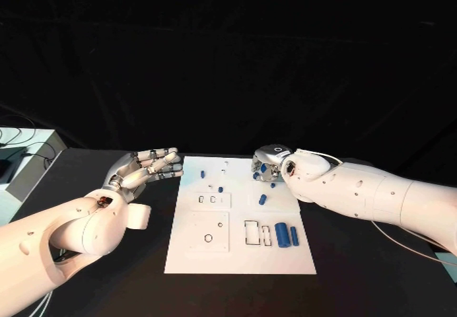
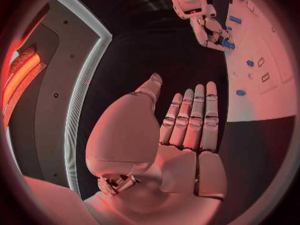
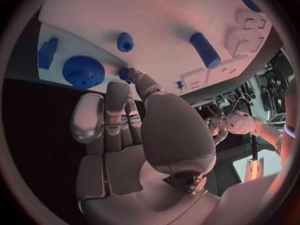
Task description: Assemble the parts on the task board
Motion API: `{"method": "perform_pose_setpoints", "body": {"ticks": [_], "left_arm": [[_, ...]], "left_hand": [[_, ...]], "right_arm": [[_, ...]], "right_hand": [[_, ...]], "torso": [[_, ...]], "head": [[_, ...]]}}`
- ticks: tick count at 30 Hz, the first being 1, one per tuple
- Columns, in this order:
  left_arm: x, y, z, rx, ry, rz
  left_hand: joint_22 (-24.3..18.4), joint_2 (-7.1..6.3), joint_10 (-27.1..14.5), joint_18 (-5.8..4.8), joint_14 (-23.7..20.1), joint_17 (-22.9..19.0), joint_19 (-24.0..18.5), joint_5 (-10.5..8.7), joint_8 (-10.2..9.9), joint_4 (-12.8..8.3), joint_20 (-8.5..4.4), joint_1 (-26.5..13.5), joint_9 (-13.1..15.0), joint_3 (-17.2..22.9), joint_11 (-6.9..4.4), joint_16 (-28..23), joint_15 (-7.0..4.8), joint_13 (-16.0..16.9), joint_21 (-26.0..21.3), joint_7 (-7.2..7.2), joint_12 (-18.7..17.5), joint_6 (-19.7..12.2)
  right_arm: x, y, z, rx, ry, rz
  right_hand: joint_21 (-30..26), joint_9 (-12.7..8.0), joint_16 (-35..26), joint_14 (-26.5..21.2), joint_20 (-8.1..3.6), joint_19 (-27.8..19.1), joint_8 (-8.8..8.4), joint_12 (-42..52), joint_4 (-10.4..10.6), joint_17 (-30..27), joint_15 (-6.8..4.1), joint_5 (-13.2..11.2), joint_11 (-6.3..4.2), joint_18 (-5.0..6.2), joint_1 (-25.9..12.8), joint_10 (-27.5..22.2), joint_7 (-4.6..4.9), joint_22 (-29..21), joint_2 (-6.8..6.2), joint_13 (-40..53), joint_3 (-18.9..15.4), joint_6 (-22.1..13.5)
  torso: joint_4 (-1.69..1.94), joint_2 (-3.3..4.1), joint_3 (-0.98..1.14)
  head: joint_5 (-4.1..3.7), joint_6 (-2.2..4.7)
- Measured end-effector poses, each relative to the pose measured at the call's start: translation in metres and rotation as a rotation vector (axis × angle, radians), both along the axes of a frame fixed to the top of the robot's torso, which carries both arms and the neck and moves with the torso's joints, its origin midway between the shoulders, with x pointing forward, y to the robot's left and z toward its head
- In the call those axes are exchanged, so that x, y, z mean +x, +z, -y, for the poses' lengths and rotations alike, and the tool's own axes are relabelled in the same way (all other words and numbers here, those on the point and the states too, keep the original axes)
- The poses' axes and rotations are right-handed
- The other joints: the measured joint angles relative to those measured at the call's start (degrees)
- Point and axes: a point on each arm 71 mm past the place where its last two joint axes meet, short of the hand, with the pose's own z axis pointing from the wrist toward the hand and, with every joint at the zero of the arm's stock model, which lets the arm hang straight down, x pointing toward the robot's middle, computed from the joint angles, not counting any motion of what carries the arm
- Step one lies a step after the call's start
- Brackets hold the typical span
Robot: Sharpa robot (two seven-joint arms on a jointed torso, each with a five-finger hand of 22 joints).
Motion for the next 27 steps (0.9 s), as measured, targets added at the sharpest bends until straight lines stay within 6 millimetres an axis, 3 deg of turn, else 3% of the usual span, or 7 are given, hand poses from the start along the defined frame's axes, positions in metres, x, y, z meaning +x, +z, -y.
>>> {"method": "perform_pose_setpoints", "body": {"ticks": [3, 8, 18, 27], "left_arm": [[0.0001, -0.0001, -0.0005, 0.001, 0.001, 0.0], [0.0004, -0.0002, -0.0013, 0.002, 0.002, 0.0], [0.0011, -0.0007, -0.0029, 0.005, 0.006, -0.001], [0.0014, -0.0008, -0.0037, 0.006, 0.007, -0.002]], "left_hand": [[0.0, 0.0, 0.0, 0.0, 0.0, 0.0, 0.0, 0.0, 0.0, 0.0, 0.0, 0.0, 0.0, 0.0, 0.0, 0.0, 0.0, 0.0, 0.0, 0.0, 0.0, 0.01], [0.0, 0.0, 0.0, 0.0, 0.0, 0.0, 0.0, 0.0, 0.0, 0.0, 0.0, 0.0, -0.01, 0.0, 0.0, 0.0, 0.0, 0.0, 0.0, -0.01, 0.0, 0.01], [0.0, 0.0, 0.0, 0.0, 0.0, 0.0, 0.0, 0.0, 0.0, 0.0, 0.0, 0.0, -0.01, 0.0, 0.0, 0.0, 0.0, 0.0, 0.0, 0.19, 0.0, -0.18], [-0.04, 0.0, 0.0, 0.0, 0.0, 0.0, 0.0, 0.0, 0.0, 0.0, 0.0, 0.0, -0.02, 0.0, 0.0, 0.0, 0.0, 0.0, 0.0, 0.19, 0.0, -0.18]], "right_arm": [[0.0001, -0.0006, 0.0001, -0.005, -0.001, 0.0], [0.0005, -0.0001, 0.0005, -0.012, 0.0, 0.004], [0.0007, 0.0026, 0.0002, -0.012, 0.005, 0.016], [-0.0029, 0.0048, -0.0019, 0.02, 0.012, 0.053]], "right_hand": [[-0.76, 0.0, 0.0, 0.0, 0.01, -0.01, 0.0, 0.0, -0.32, -0.24, 0.0, 0.0, 0.0, 0.57, 0.0, 0.0, 0.13, 0.33, 0.0, 0.0, 0.63, 0.13], [-1.12, -0.01, 0.0, 0.0, 0.01, -0.01, -0.01, 0.0, -0.83, -0.35, -0.01, -0.25, -0.16, 0.59, -0.21, 0.51, 0.31, 0.7, 0.6, 0.0, 2.6, 0.31], [-1.78, 0.03, 0.0, -0.29, 0.01, -0.02, -0.1, -0.46, -1.28, -0.36, -0.48, -1.15, -0.9, 0.59, -1.7, 4.71, 0.05, 1.49, 2.14, -0.16, 10.44, 1.45], [0.42, 0.31, 0.33, -0.19, -0.85, -0.01, 0.1, -0.38, -2.35, 0.01, -1.26, -3.25, -0.35, 0.17, -1.52, 5.87, -0.53, 3.82, 3.37, -0.16, 11.99, 3.4]], "torso": [[0.03, 0.21, -0.03], [0.09, 0.58, -0.07], [0.15, 1.12, -0.18], [0.23, 1.46, -0.28]], "head": [[-0.04, 0.13], [-0.05, 0.36], [-0.18, 0.52], [-0.23, 0.8]]}}
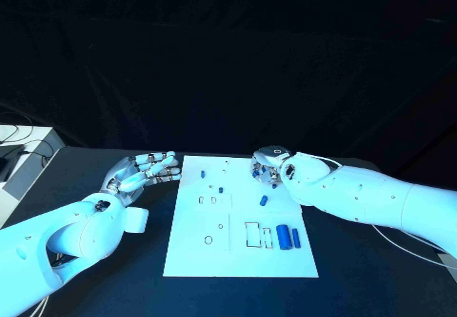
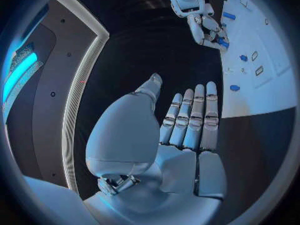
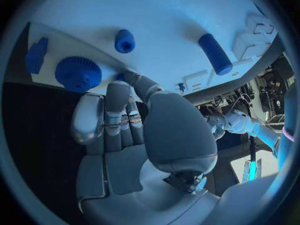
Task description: Assemble the parts on the task board
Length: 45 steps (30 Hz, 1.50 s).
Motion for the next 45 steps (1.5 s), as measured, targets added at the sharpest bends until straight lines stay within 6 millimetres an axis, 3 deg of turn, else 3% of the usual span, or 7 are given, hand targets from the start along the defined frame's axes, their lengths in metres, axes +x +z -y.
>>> {"method": "perform_pose_setpoints", "body": {"ticks": [13, 30, 45], "left_arm": [[0.002, -0.001, -0.004, 0.005, 0.009, -0.003], [0.0, 0.0, 0.002, -0.001, -0.007, -0.001], [0.0, 0.001, 0.004, -0.003, -0.013, 0.003]], "left_hand": [[0.0, 0.28, -0.21, 0.0, 0.0, 0.0, 0.0, 0.0, 0.0, 0.0, 0.0, 0.28, -0.01, 0.0, 0.21, 0.0, 0.0, 0.0, 0.0, -0.2, 0.0, -0.2], [0.01, 0.28, -0.21, 0.0, 0.0, 0.0, 0.0, 0.0, 0.0, -0.37, 0.0, 0.28, -0.01, -0.16, 0.21, -0.19, 0.0, 0.0, 0.0, 0.01, 0.0, -0.4], [0.01, 0.28, -0.21, 0.0, 0.0, 0.0, 0.0, 0.0, 0.0, -0.48, 0.0, 0.28, -0.02, -0.16, 0.21, -0.22, 0.0, 0.0, 0.0, 0.01, 0.0, -0.4]], "right_arm": [[-0.001, 0.021, -0.017, 0.102, -0.009, 0.13], [0.011, 0.026, -0.052, 0.144, -0.022, 0.193], [0.017, 0.023, -0.06, 0.143, -0.03, 0.201]], "right_hand": [[-0.23, -0.04, 0.0, -0.07, -0.03, 0.03, -0.03, -0.01, -0.8, 0.42, -0.07, -0.83, -0.03, -0.37, -0.61, 0.04, -0.05, 1.68, 0.61, 0.01, 0.78, 0.47], [-0.52, -0.07, 0.0, -0.06, -0.04, 0.05, -0.23, -0.18, -1.28, 0.5, -0.06, -1.13, -0.07, -0.53, -0.76, 0.11, -0.06, 2.12, 0.76, 0.01, 0.77, 0.47], [-0.87, -0.05, 0.0, -0.06, -0.13, 0.14, -0.05, 0.0, -1.35, 0.56, -0.06, -1.09, -0.06, -0.9, -0.82, 0.13, -0.06, 2.18, 0.82, 0.01, 0.69, 0.46]], "torso": [[0.12, 0.27, -0.14], [0.47, 0.7, -0.38], [1.38, 0.98, -1.01]], "head": [[0.07, 0.74], [0.32, 1.34], [-0.09, 1.08]]}}
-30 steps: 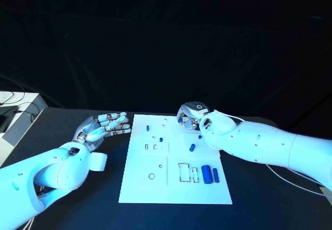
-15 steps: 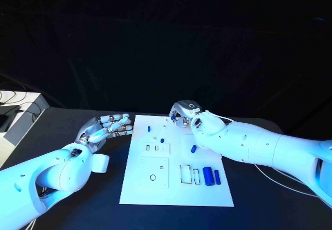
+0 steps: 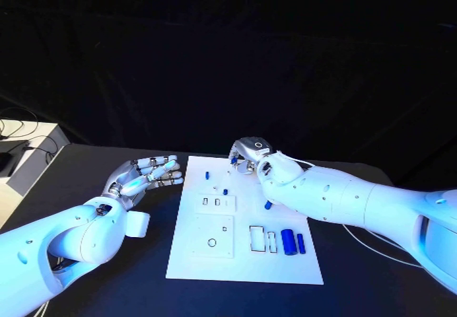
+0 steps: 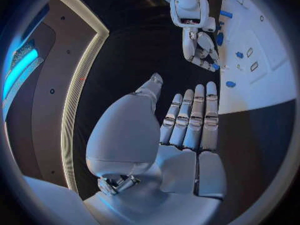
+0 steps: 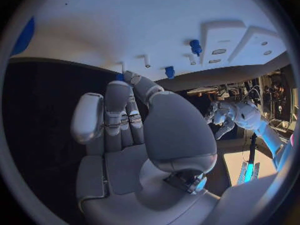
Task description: Assemble the parts on the task board
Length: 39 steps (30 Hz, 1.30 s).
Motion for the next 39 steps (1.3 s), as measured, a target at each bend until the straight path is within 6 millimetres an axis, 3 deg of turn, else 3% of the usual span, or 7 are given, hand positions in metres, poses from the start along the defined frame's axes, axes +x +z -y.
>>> {"method": "perform_pose_setpoints", "body": {"ticks": [21, 34, 39], "left_arm": [[0.0003, 0.0022, -0.0001, 0.0, -0.001, 0.006], [0.0004, 0.0037, 0.0003, -0.001, -0.003, 0.008], [0.0006, 0.0038, 0.0002, -0.001, -0.003, 0.009]], "left_hand": [[0.0, 0.0, 0.0, 0.0, 0.0, 0.0, 0.0, 0.0, 0.0, 0.0, 0.0, 0.0, 0.0, 0.0, 0.0, 0.0, 0.0, 0.0, 0.0, 0.0, 0.0, 0.0], [0.01, 0.0, 0.0, -0.01, 0.0, 0.0, -0.43, 0.0, 0.0, 0.01, 0.0, 0.0, -0.01, 0.0, 0.0, 0.0, 0.0, 0.0, 0.0, 0.0, 0.0, 0.0], [0.01, 0.0, 0.0, 0.0, 0.0, 0.0, -0.43, 0.0, 0.0, 0.01, 0.0, 0.0, -0.01, 0.0, 0.0, 0.0, 0.0, 0.0, 0.0, 0.0, 0.0, 0.0]], "right_arm": [[0.0027, -0.0016, -0.0013, -0.004, -0.005, -0.001], [0.0059, -0.0047, -0.0007, -0.015, -0.012, -0.006], [0.0068, -0.0057, -0.0001, -0.019, -0.014, -0.012]], "right_hand": [[-0.32, 0.01, 0.0, 0.01, 0.03, -0.03, -0.01, -0.21, -0.08, 0.04, 0.01, 0.0, 0.11, -0.4, 0.0, 0.12, 0.08, -0.02, 0.0, 0.0, -0.09, -0.1], [-2.36, 0.0, -0.61, 0.01, 0.04, -0.04, -0.08, 0.0, 0.17, -0.04, 0.01, -0.04, 0.18, -0.52, 0.01, 0.18, 0.29, -0.04, -0.01, 0.06, -0.5, -0.45], [-4.73, -0.07, -1.56, 0.01, 0.05, -0.05, -0.05, 0.0, 0.96, -0.43, 0.02, -0.03, -0.34, 0.05, 0.14, -0.33, 0.56, -0.47, -0.15, 0.21, -2.26, -2.0]], "torso": [[0.23, 0.58, -0.3], [0.61, 0.96, -0.54], [0.68, 1.07, -0.58]], "head": [[-0.14, 0.09], [-0.36, 0.25], [-0.29, 0.26]]}}
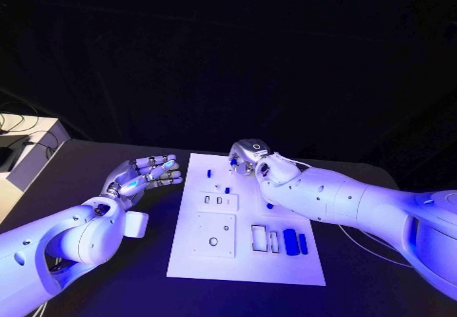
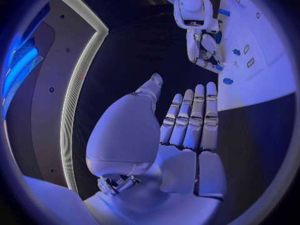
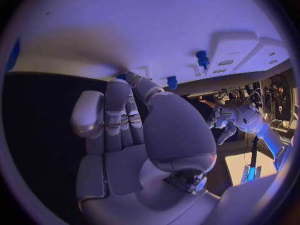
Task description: Assemble the parts on the task board
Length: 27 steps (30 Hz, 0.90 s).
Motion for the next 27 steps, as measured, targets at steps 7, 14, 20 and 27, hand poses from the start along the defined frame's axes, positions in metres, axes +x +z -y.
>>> {"method": "perform_pose_setpoints", "body": {"ticks": [7, 14, 20, 27], "left_arm": [[0.0, 0.0, 0.0, 0.0, 0.0, 0.0], [0.001, 0.0, -0.002, 0.002, 0.004, 0.0], [0.001, 0.0, -0.006, 0.007, 0.013, 0.0], [0.002, -0.001, -0.01, 0.011, 0.021, -0.001]], "left_hand": [[0.0, 0.0, 0.0, -0.01, 0.0, 0.0, 0.0, 0.0, 0.0, 0.0, 0.0, 0.0, 0.0, 0.0, 0.0, 0.0, 0.0, 0.0, 0.0, 0.0, 0.0, 0.0], [-0.06, 0.0, -0.21, 0.0, 0.0, 0.0, 0.0, 0.0, 0.0, 0.0, 0.0, 0.0, 0.0, 0.0, 0.21, 0.0, 0.0, 0.0, 0.0, -0.01, 0.0, -0.42], [-0.06, 0.0, -0.21, 0.0, 0.0, 0.0, 0.01, 0.0, 0.0, 0.0, 0.01, 0.0, -0.01, 0.0, 0.21, 0.0, 0.0, 0.0, 0.0, -0.01, 0.0, -0.42], [-0.06, 0.0, -0.32, 0.0, 0.0, 0.0, 0.01, 0.0, 0.0, 0.0, 0.01, 0.0, 0.0, 0.0, 0.09, 0.0, 0.0, 0.0, 0.0, -0.01, 0.0, -0.42]], "right_arm": [[0.0, 0.0, 0.0, 0.005, 0.003, 0.001], [-0.004, 0.003, 0.004, 0.03, 0.015, 0.022], [-0.012, 0.008, 0.018, 0.066, 0.022, 0.037], [-0.021, 0.029, 0.053, 0.135, -0.01, 0.04]], "right_hand": [[-4.76, -0.22, -1.1, 0.02, 1.19, -0.06, 0.13, 0.37, 1.34, -0.41, 1.27, -1.56, 1.3, 1.44, 1.42, -9.49, 0.15, -2.31, -2.69, 0.09, -4.86, -4.93], [-7.75, -0.22, -1.1, -0.05, 2.26, -0.18, 0.13, 0.37, 10.22, -0.58, 2.25, -1.64, 2.78, 2.72, 7.19, -17.54, -0.56, -4.1, -6.61, -0.24, -11.25, -7.23], [-7.46, -0.21, -1.77, -0.05, 2.26, -0.18, 0.13, 0.37, 12.82, -0.73, 2.24, -1.61, 2.58, 2.76, 8.75, -17.74, -0.56, -4.39, -7.28, -0.27, -12.11, -7.22], [-4.77, -0.21, -1.75, 0.28, 1.89, -0.27, 0.12, 1.0, 10.4, -0.49, 1.08, 0.71, 0.12, 3.18, 7.6, -2.58, 1.07, -3.24, -5.07, 0.16, -11.13, -6.11]], "torso": [[0.06, 0.08, -0.03], [0.0, 0.18, -0.03], [-0.19, 0.24, 0.1], [-0.87, 0.16, 0.51]], "head": [[0.0, 0.08], [0.1, 0.27], [0.12, 0.66], [0.18, 1.29]]}}
